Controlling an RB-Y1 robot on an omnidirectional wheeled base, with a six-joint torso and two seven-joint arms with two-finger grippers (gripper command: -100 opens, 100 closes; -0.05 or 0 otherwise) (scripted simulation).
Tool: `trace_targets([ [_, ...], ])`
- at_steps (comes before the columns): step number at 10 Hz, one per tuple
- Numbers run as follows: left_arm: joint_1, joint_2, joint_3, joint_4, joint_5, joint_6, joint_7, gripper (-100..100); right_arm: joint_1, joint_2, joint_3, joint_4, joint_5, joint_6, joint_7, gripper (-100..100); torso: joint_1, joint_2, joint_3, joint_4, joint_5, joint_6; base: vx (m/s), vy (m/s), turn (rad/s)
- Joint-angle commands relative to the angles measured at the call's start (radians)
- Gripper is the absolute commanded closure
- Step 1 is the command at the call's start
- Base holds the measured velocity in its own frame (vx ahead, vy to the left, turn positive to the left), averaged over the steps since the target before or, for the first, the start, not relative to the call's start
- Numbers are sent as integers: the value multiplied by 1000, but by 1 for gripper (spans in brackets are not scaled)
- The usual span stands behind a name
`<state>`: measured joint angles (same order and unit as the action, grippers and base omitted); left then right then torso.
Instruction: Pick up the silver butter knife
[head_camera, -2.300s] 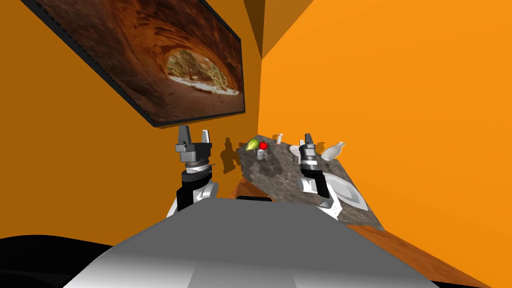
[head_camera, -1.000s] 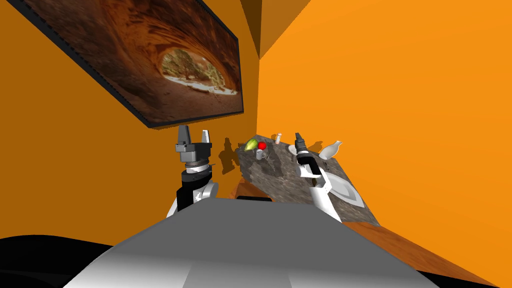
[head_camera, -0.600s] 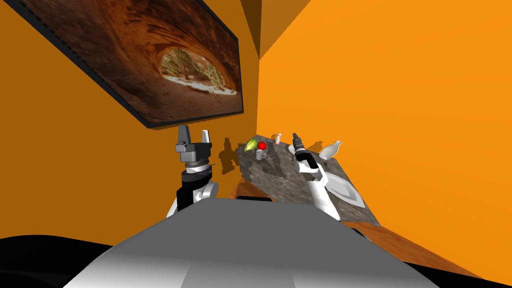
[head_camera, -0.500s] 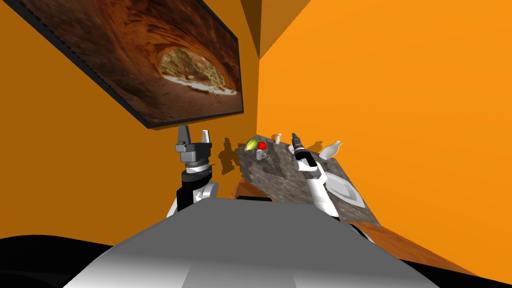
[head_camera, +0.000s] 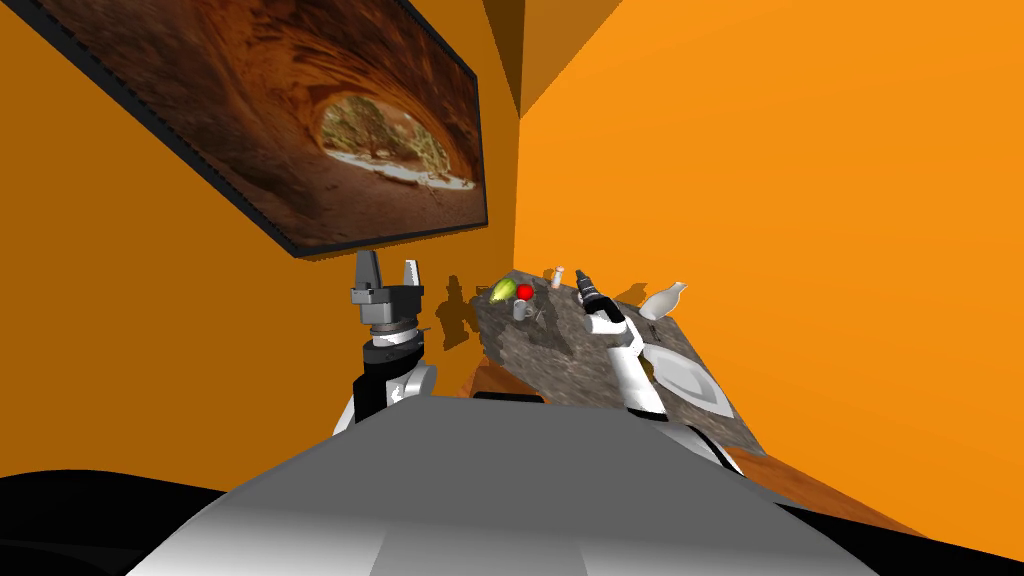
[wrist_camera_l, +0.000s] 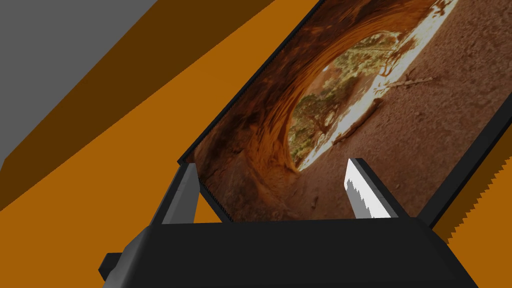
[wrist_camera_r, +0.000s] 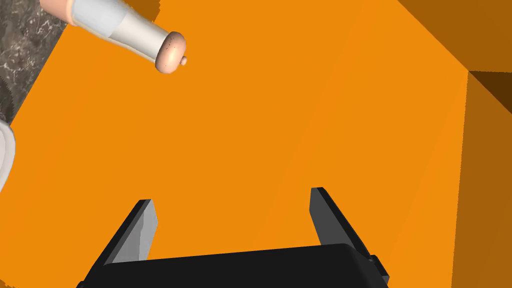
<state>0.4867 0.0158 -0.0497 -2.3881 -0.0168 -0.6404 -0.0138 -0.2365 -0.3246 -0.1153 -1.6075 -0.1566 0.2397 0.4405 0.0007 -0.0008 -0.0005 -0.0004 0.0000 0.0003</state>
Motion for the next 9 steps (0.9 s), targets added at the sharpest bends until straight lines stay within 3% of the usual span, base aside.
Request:
trace_targets([
  [1, 0, 0, 0, 0, 0, 0, 0, 0, -50, -2, 13, 50, -1, 50, 27, -100, 0, 0, 0, 0, 0, 0, 7, 11, -3],
  [3, 0, 0, 0, 0, 0, 0, 0, 0, -65, -2, 13, 85, -1, 74, 27, -100, 0, 0, 0, 0, 0, 0, 2, 5, 1],
  [4, 0, 0, 0, 0, 0, 0, 0, 0, -109, -6, 27, 119, -5, 123, 48, -100, 0, 0, 0, 0, 0, 0, 6, 6, 1],
  [5, 0, 0, 0, 0, 0, 0, 0, 0, -112, -6, 27, 147, -5, 128, 48, -100, 0, 0, 0, 0, 0, 0, 6, 8, 8],
  [6, 0, 0, 0, 0, 0, 0, 0, 0, -157, -10, 43, 181, -7, 165, 69, -100, 0, 0, 0, 0, 0, 0, 8, 13, 3],
  [7, 0, 0, 0, 0, 0, 0, 0, 0, -159, -10, 43, 211, -7, 182, 69, -100, 1, 0, 0, 0, 0, 0, 7, 13, 7],
  [8, 0, 0, 0, 0, 0, 0, 0, 0, -206, -13, 61, 245, -9, 217, 90, -100, 1, 0, 0, 0, 0, 0, 5, 15, 10],
  [9, 0, 0, 0, 0, 0, 0, 0, 0, -206, -13, 61, 272, -9, 235, 90, -100, 1, 0, 0, 0, 0, 0, 6, 12, 8],
])
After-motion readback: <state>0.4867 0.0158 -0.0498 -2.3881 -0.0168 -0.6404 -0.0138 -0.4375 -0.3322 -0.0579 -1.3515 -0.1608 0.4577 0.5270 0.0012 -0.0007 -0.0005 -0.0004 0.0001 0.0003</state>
